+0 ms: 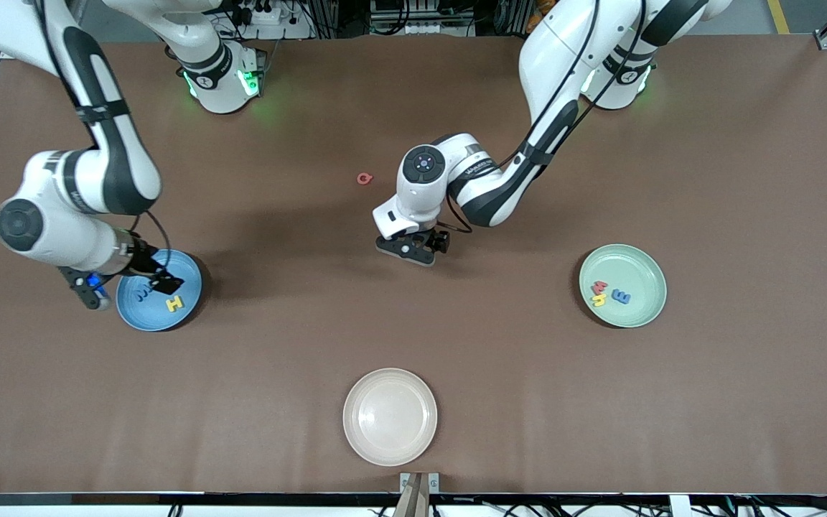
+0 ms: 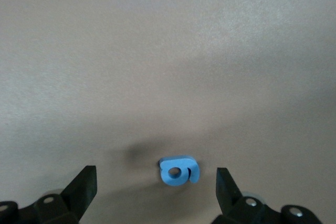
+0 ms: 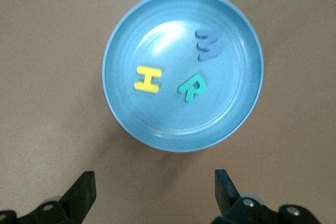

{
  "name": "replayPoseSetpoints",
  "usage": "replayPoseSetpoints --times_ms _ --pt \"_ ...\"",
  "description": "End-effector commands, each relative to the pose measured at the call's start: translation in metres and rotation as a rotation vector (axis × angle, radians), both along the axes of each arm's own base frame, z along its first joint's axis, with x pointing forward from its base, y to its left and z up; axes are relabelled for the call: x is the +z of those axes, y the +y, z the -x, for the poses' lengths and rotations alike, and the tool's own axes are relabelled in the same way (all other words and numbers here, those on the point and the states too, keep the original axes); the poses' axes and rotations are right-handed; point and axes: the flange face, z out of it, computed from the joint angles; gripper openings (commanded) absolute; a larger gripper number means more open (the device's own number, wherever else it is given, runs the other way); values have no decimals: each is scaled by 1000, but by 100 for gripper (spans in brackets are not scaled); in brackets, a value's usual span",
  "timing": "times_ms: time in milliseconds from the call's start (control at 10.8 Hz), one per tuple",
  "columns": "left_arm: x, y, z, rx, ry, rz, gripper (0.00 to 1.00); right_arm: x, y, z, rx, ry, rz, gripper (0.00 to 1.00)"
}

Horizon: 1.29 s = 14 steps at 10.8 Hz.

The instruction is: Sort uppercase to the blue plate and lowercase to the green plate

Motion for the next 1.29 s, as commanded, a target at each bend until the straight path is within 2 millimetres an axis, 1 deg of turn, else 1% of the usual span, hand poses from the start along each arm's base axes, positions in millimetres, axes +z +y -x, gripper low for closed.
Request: replayPoseSetpoints --times_ms 0,92,185,277,370,462,647,739,832,924,1016,1201 --pt "-10 -8 1 7 -38 -4 100 30 5 1 60 -41 -11 100" --pt "-11 -11 4 0 -41 -8 100 43 4 2 94 -57 -13 100" --pt "-14 -13 9 -6 -40 -13 100 51 5 3 112 -63 -15 100" --pt "-14 -14 10 -10 -42 -15 100 56 10 1 125 -57 -15 100" --pt "-16 -15 11 -12 -42 -17 100 67 10 0 127 -58 -13 100" --pt "-20 -16 13 -15 -37 -21 100 83 8 -6 162 -60 -17 100" --pt "-22 -17 13 -16 -38 -20 98 106 1 -11 294 -90 -25 100" --pt "-23 -18 14 -19 -38 -22 95 120 0 -12 364 -120 -25 100" --pt "-26 -19 15 -20 -35 -23 93 131 2 -17 399 -145 -22 100" --pt "-27 -20 16 -21 -34 -23 90 138 5 -23 405 -163 -18 100" --pt "-29 -16 12 -16 -38 -30 87 135 7 -25 414 -168 -15 100" --pt "-31 -18 16 -22 -38 -34 78 140 4 -28 414 -189 -7 100"
